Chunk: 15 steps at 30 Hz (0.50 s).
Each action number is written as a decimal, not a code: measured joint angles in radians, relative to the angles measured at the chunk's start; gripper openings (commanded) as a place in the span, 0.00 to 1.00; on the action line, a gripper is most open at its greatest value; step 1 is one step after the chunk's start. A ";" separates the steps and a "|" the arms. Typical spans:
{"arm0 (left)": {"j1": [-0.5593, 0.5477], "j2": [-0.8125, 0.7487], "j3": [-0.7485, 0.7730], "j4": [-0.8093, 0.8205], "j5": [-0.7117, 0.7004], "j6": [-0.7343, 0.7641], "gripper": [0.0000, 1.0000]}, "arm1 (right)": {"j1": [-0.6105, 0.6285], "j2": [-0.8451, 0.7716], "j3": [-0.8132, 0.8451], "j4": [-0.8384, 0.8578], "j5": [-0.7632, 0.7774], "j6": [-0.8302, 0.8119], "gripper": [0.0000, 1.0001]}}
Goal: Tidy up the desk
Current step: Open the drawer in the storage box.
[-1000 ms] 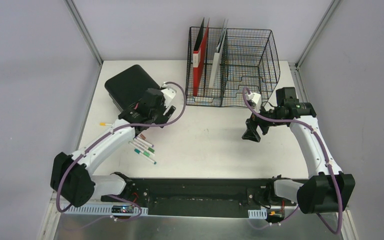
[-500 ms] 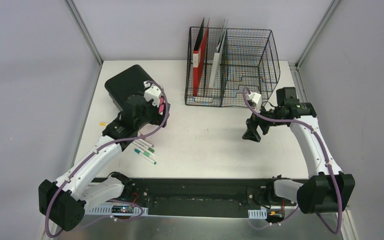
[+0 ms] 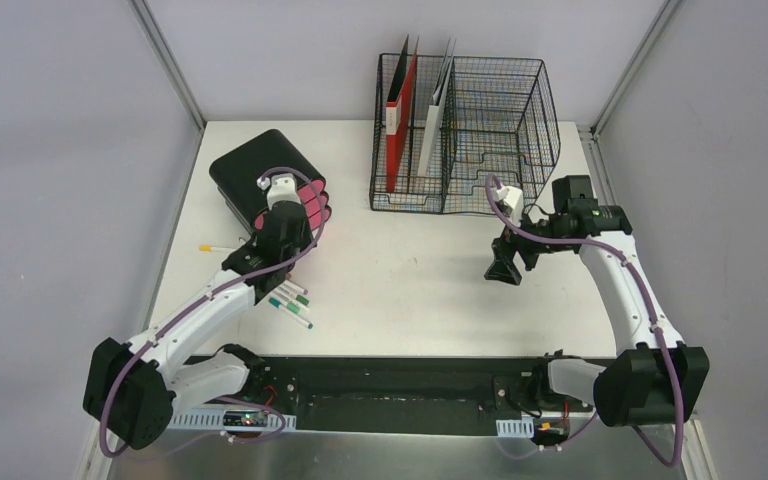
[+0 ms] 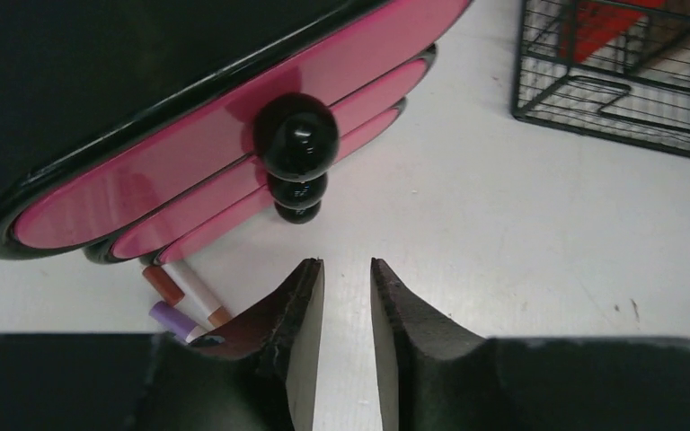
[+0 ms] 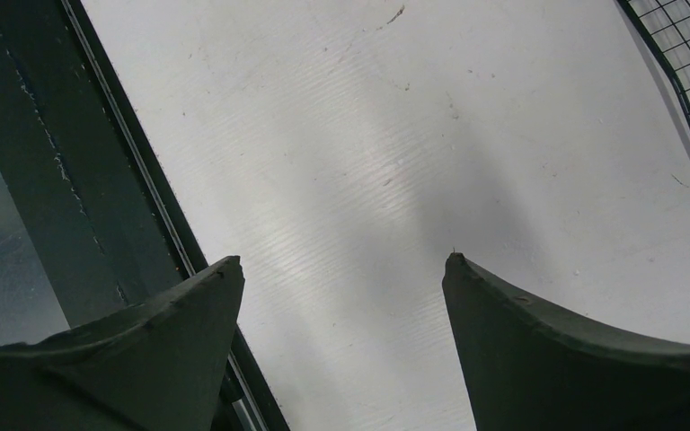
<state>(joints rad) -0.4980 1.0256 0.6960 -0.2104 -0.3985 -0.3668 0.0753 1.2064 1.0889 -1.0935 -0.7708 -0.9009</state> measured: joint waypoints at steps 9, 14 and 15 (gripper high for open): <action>-0.059 0.134 0.020 -0.069 -0.246 -0.200 0.50 | 0.000 0.011 0.000 0.000 0.000 0.000 0.85; -0.059 0.204 0.017 -0.051 -0.308 -0.234 0.48 | 0.000 0.014 -0.001 0.000 0.000 0.000 0.85; -0.059 0.225 0.017 -0.049 -0.312 -0.239 0.47 | 0.000 0.016 -0.001 0.000 0.000 -0.001 0.85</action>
<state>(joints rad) -0.5568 1.2510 0.7132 -0.2592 -0.7105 -0.6056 0.0753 1.2224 1.0882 -1.0935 -0.7712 -0.9016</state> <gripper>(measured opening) 0.495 0.851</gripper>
